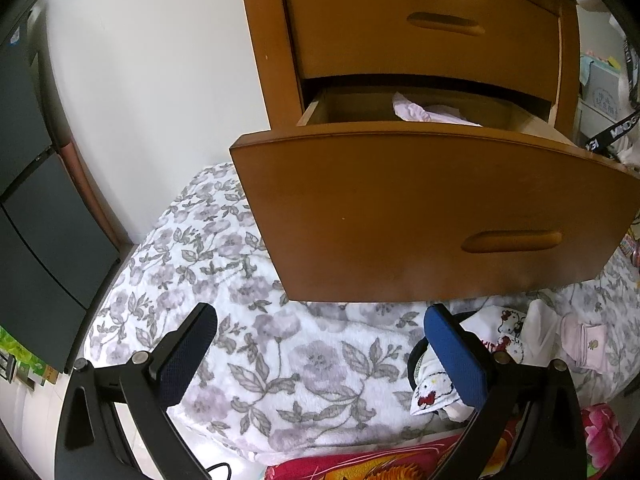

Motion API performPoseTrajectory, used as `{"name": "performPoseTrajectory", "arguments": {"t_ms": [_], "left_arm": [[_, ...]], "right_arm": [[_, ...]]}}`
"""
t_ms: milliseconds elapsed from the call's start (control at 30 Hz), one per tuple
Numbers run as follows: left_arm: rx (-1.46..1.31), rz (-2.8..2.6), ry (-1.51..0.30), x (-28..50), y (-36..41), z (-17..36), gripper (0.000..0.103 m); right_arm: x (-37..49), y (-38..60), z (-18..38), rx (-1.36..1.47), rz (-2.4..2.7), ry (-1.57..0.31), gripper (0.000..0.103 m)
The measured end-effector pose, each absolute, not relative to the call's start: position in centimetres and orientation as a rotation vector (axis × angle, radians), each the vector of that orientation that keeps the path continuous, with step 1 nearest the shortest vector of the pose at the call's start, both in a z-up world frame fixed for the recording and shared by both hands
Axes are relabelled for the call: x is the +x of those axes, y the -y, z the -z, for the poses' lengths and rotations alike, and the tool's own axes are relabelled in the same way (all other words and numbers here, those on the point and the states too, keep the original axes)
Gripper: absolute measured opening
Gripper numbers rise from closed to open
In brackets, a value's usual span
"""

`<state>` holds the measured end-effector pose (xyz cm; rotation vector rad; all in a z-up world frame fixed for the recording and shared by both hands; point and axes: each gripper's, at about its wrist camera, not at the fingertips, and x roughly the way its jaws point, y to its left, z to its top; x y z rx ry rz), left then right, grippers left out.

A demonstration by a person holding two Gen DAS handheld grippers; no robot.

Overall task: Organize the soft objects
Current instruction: 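Carry the white cloth away from the drawer with the right tool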

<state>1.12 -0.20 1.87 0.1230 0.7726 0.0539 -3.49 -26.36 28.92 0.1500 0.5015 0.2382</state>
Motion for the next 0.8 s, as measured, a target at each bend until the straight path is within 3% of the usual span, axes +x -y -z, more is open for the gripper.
{"name": "performPoseTrajectory", "arguments": {"t_ms": [800], "left_arm": [[0.143,-0.05,-0.762,0.7,0.5,-2.1,0.103]], "right_arm": [[-7.8,29.4,-30.4,0.16,-0.175,-0.452,0.007]]}}
